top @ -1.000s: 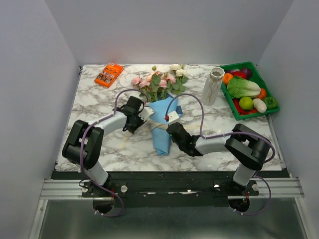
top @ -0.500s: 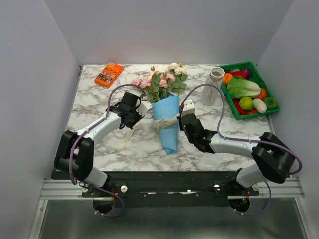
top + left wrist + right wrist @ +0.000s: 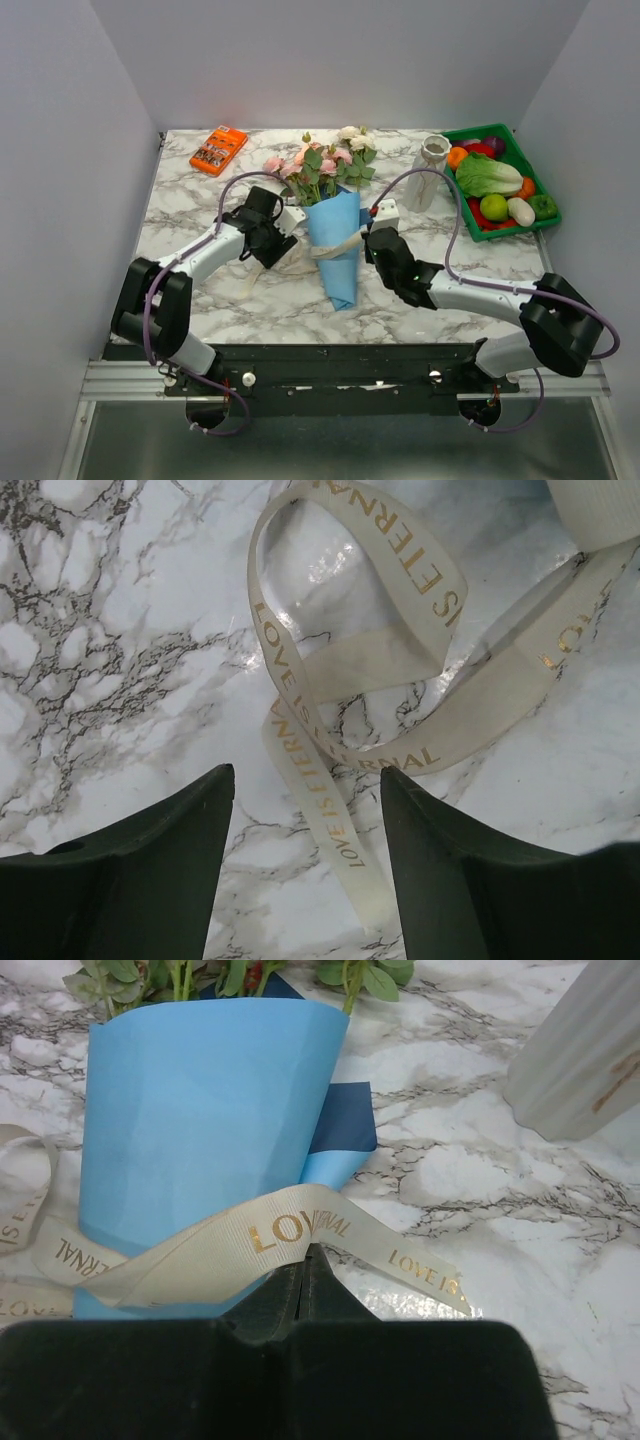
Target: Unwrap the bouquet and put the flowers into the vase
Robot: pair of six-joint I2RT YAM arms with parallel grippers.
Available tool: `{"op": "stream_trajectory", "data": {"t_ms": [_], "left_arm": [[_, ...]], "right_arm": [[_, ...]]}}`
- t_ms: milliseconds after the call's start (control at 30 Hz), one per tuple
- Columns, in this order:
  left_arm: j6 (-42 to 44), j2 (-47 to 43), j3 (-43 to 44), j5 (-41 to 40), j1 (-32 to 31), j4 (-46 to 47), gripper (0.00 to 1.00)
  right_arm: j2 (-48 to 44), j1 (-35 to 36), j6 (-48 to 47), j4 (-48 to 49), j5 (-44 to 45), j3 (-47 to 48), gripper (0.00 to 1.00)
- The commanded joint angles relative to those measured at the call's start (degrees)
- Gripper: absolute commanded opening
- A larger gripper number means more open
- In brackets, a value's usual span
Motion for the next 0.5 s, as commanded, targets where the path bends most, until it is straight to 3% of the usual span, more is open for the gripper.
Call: {"op": "stream_trajectory", "data": {"t_ms": [0, 167, 433, 467], "left_arm": [[1.07, 3.71, -0.05, 1.16, 0.26, 2.36, 0.69], [2.74, 6.36, -0.75, -0.42, 0.26, 2.98, 0.65], [7.14, -1.02, -7.34, -1.83, 0.79, 2.54, 0.66], [7.49, -0.94, -8.04, -2.53, 0.79, 2.71, 0.62]], "right_arm": [[-2.5, -0.03, 2.91, -2.85, 3.7, -1.08, 0.01], [-6.02, -1.87, 7.12, -9.86, 8.61, -0.82, 0.01], [-15.51, -9.69, 11.44, -21.2, 10.64, -1.7, 0.01], [-15.6, -10.39, 13.36, -23.31, 13.08, -1.08, 0.01]]}}
